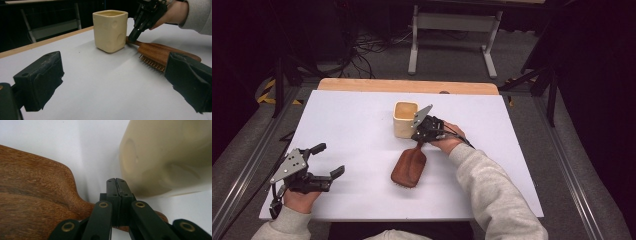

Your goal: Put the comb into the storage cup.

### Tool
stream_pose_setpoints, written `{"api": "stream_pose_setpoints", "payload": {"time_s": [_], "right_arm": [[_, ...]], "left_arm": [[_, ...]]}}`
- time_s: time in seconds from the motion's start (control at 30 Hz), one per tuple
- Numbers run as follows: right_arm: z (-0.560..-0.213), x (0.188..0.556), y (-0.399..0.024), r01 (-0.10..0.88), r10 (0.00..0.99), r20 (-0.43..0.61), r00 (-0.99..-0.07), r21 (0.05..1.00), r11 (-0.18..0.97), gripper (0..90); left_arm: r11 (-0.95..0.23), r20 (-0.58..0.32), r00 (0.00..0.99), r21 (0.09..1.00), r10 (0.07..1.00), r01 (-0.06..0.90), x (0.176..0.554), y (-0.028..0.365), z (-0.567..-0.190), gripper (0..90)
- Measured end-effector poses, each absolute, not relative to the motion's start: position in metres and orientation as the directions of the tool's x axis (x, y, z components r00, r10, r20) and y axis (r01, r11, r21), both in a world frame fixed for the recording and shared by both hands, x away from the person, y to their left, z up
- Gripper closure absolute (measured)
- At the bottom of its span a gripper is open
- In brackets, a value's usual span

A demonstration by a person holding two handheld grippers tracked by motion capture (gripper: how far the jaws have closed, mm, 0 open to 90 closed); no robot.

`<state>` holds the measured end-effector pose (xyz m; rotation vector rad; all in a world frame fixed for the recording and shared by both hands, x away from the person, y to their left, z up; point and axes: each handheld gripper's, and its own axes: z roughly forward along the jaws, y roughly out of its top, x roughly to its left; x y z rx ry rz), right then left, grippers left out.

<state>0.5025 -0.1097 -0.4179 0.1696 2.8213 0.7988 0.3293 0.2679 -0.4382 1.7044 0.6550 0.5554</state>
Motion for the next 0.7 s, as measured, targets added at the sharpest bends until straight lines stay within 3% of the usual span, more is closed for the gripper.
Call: {"api": "stream_pose_setpoints", "payload": {"time_s": [0.7], "right_arm": [[-0.4242, 0.5015, -0.1161, 0.09, 0.167, -0.14, -0.976, 0.439, 0.894, 90.0]], "left_arm": [[-0.177, 0.021, 0.735, 0.975, 0.678, 0.135, 0.3294, 0.2675, -0.4385, 3.2]]}}
